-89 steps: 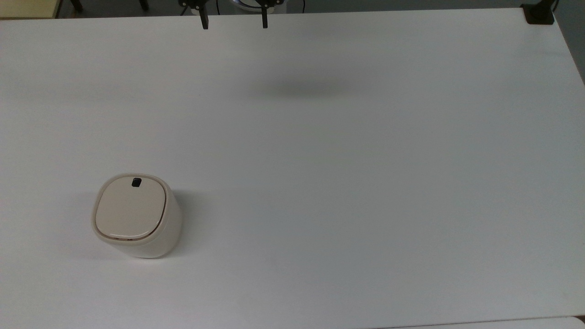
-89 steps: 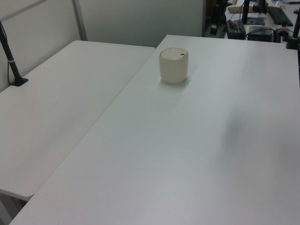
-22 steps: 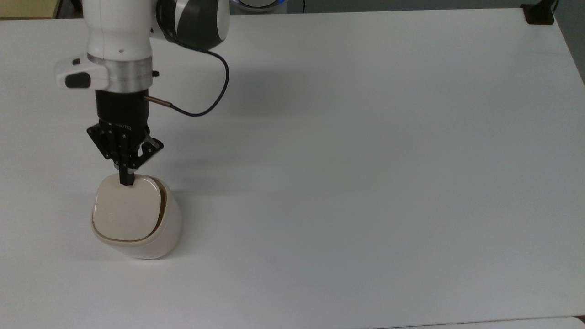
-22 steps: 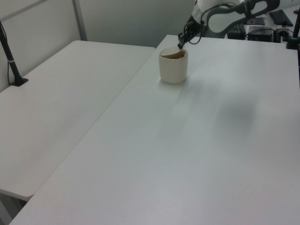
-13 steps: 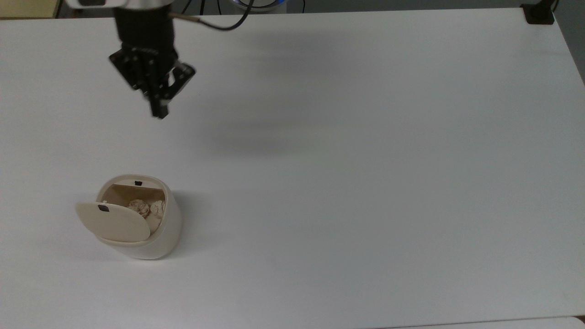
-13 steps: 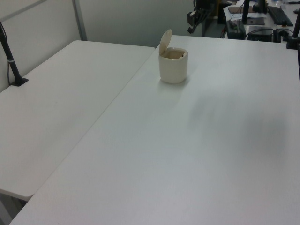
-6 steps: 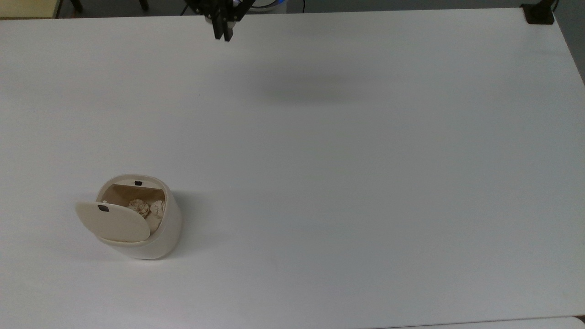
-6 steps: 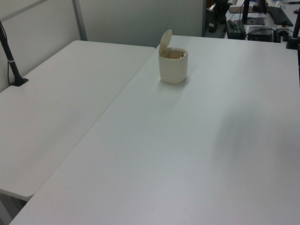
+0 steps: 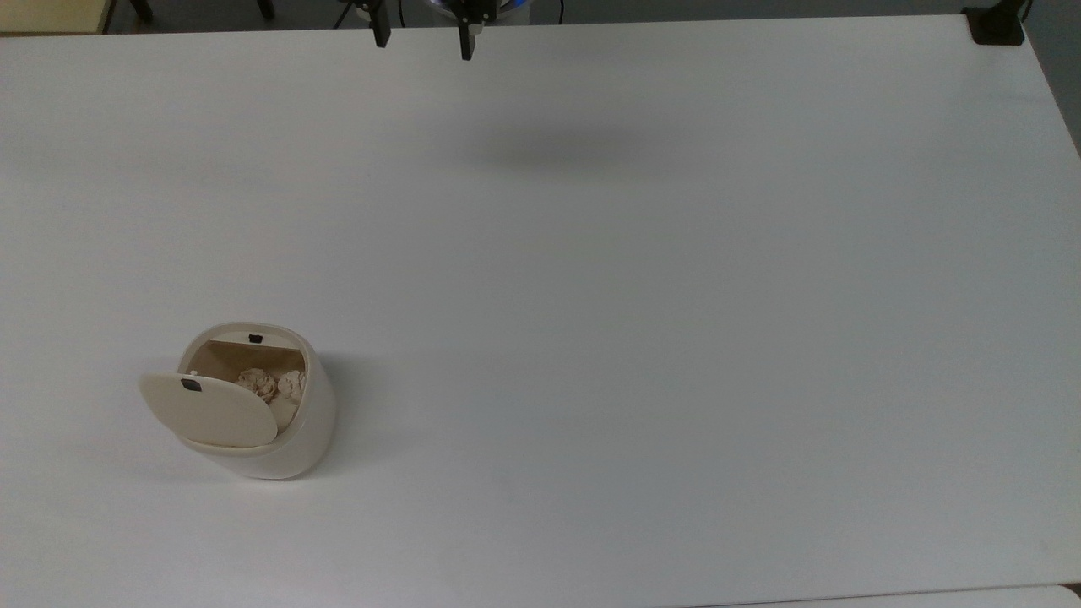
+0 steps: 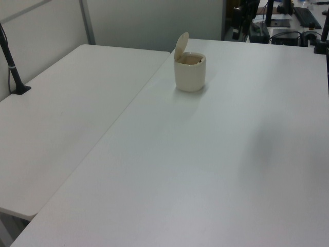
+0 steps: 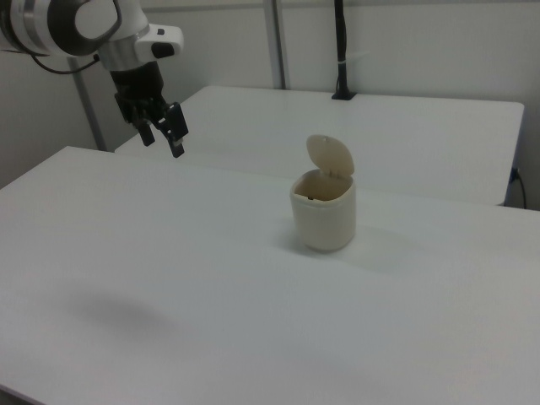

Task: Open the trash bin

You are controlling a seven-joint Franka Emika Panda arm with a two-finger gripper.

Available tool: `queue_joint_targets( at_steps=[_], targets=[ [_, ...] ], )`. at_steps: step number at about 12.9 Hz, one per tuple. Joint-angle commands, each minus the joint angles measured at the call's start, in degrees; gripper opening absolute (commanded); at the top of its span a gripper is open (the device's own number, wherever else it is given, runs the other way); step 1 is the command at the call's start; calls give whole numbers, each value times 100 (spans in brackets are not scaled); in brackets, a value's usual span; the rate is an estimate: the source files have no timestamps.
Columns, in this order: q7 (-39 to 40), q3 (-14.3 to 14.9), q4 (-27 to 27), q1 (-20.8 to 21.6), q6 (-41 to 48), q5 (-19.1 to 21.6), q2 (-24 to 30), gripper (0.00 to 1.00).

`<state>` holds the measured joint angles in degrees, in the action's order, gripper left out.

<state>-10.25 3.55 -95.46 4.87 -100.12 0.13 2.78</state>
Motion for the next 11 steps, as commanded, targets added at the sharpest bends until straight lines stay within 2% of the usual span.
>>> queue_joint_targets(
  at_steps=[1,11],
  targets=[
    [857,75,-78,6,45,4,74,100],
    [1289,84,-87,14,160,-22,91,100]
  ],
)
